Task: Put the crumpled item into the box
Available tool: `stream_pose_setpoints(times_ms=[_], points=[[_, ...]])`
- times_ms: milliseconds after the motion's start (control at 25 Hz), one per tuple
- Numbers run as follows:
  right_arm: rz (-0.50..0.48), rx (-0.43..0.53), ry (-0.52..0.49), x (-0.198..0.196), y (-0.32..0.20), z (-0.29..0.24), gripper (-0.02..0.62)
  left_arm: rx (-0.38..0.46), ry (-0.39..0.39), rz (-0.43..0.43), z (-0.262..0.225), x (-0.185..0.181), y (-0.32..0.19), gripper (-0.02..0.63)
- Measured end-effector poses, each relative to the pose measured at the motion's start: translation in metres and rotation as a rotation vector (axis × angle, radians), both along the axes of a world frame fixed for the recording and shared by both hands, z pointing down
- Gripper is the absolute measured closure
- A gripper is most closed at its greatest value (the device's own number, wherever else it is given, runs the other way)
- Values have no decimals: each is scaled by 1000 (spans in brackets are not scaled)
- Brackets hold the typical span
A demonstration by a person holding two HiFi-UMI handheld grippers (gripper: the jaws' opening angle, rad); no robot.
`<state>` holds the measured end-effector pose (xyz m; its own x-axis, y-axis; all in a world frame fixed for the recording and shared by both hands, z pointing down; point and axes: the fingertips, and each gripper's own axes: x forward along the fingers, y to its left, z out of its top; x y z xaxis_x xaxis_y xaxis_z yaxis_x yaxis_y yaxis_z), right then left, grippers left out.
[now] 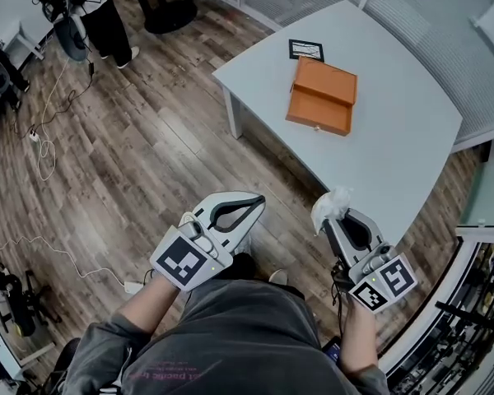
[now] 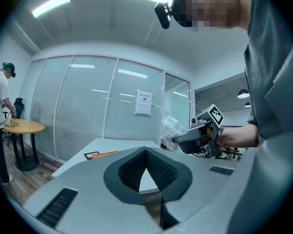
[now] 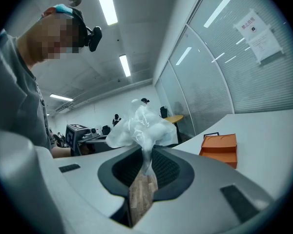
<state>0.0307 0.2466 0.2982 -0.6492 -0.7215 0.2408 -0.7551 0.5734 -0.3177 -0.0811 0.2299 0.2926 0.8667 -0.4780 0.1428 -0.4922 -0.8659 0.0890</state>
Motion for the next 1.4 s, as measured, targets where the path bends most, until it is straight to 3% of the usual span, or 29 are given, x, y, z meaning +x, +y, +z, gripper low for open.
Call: stream_pose_setpoints(times_ms=[520,1400], points=[[36,1,14,-17,-45,-6,537,7,30,46,-7,-11,-49,594],[1,13,-5,-9,-115,-7,537,29,13,14,-8,-3,-112,594]])
